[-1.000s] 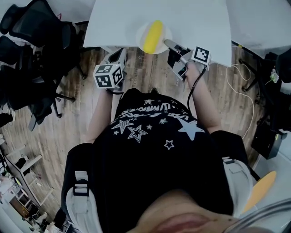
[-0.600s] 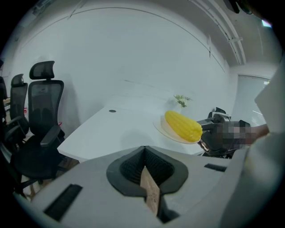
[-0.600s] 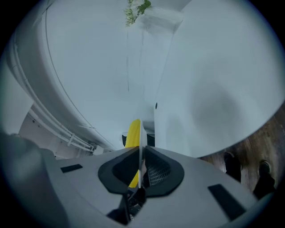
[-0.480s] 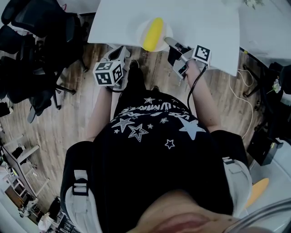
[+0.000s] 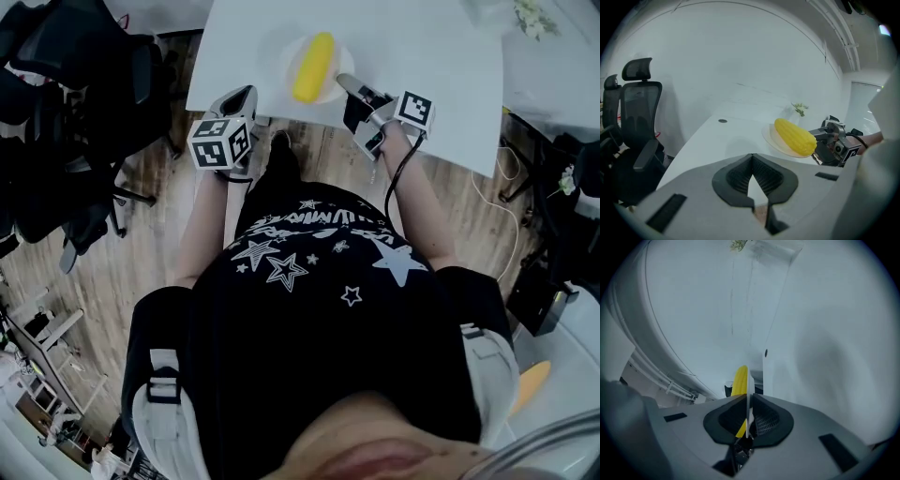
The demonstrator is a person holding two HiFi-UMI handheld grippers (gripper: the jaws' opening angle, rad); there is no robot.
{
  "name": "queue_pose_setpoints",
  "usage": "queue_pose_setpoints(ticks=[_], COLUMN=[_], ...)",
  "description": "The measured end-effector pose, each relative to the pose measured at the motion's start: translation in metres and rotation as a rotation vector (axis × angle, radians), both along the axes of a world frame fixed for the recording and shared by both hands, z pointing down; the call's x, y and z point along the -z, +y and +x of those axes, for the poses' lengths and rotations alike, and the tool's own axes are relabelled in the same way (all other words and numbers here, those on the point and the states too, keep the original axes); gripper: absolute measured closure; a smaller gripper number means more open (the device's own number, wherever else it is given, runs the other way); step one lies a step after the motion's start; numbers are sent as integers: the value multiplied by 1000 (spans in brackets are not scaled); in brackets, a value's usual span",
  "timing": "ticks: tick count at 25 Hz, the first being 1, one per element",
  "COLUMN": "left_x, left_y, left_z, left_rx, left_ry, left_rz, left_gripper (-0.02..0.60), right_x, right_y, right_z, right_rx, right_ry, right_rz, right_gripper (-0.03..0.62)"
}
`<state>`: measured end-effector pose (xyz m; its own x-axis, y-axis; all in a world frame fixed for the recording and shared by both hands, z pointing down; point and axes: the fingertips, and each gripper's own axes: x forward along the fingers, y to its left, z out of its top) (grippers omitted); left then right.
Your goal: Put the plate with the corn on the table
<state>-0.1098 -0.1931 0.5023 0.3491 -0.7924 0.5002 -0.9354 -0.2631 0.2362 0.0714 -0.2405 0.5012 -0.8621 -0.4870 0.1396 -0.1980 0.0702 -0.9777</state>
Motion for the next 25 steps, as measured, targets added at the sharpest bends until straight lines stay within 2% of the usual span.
queue_pose_setpoints(ticks=[4, 12, 18, 25], left_x=[-3, -23, -29, -32], left_y=[-41, -117, -140, -151], left_z=[-25, -83, -95, -93], left_rx=[-9, -33, -46, -56], left_ry=[29, 32, 30, 34], left_rz=[3, -44, -48, -64], left_gripper=[577, 577, 577, 577], right_x=[-5, -26, -32, -45], right_y=[-37, -110, -129, -130], right_z=[-28, -89, -104, -104], right_rx=[4, 7, 20, 22], right_ry=[10, 57, 53, 84], right_rz=[4, -7, 38, 7], right_gripper=[563, 565, 565, 565])
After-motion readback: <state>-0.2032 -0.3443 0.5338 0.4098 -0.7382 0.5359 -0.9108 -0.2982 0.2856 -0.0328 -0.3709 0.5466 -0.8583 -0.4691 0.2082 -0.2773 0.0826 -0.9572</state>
